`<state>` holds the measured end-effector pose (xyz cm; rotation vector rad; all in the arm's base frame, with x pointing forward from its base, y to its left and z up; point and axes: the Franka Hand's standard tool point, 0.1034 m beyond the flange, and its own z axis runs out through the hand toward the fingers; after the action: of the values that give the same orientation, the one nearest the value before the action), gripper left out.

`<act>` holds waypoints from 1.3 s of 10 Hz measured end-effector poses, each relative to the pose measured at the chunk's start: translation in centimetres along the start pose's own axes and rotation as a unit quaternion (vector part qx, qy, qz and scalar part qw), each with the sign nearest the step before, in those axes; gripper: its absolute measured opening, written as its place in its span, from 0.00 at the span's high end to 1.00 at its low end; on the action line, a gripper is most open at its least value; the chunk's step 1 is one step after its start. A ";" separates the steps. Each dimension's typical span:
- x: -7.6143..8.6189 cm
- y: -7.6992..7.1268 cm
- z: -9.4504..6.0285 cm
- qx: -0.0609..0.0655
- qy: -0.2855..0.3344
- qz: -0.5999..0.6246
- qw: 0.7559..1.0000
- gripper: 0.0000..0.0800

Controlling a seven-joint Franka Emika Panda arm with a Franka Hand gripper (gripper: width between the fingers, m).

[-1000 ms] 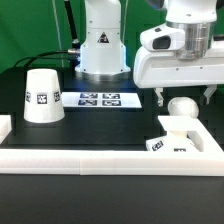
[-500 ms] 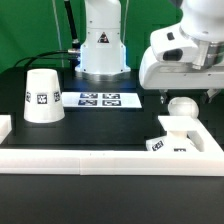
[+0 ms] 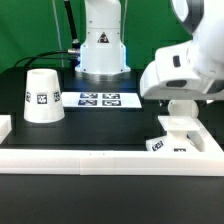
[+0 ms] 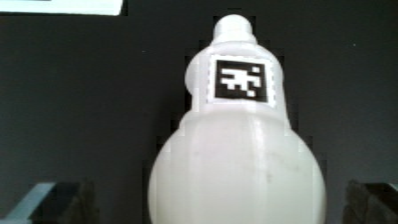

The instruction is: Assemble lamp

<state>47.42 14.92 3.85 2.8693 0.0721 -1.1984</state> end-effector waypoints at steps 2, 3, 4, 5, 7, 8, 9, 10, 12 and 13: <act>0.1 0.1 0.5 -0.005 -0.048 -0.001 0.999 0.13; 0.0 0.0 0.5 -0.005 -0.048 -0.001 0.999 0.13; 0.0 0.0 0.6 -0.005 -0.048 -0.001 0.999 0.13; 0.1 0.0 0.8 -0.005 -0.047 -0.001 0.999 0.13; 0.2 0.0 1.3 -0.005 -0.047 -0.001 0.999 0.13; 0.3 0.0 1.6 -0.005 -0.045 0.000 0.999 0.13; 0.3 0.1 2.0 -0.005 -0.044 0.000 0.999 0.13; 0.3 0.1 2.4 -0.005 -0.043 0.001 0.999 0.13; 0.5 0.2 3.1 -0.004 -0.039 0.002 0.999 0.13; 0.6 0.2 3.4 -0.004 -0.038 0.002 0.999 0.13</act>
Offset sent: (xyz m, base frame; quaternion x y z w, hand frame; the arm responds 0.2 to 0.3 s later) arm -0.0051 0.0047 -0.0027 0.0081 0.0046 0.0070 0.9999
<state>45.39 14.58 1.04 2.8119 0.0695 -1.3015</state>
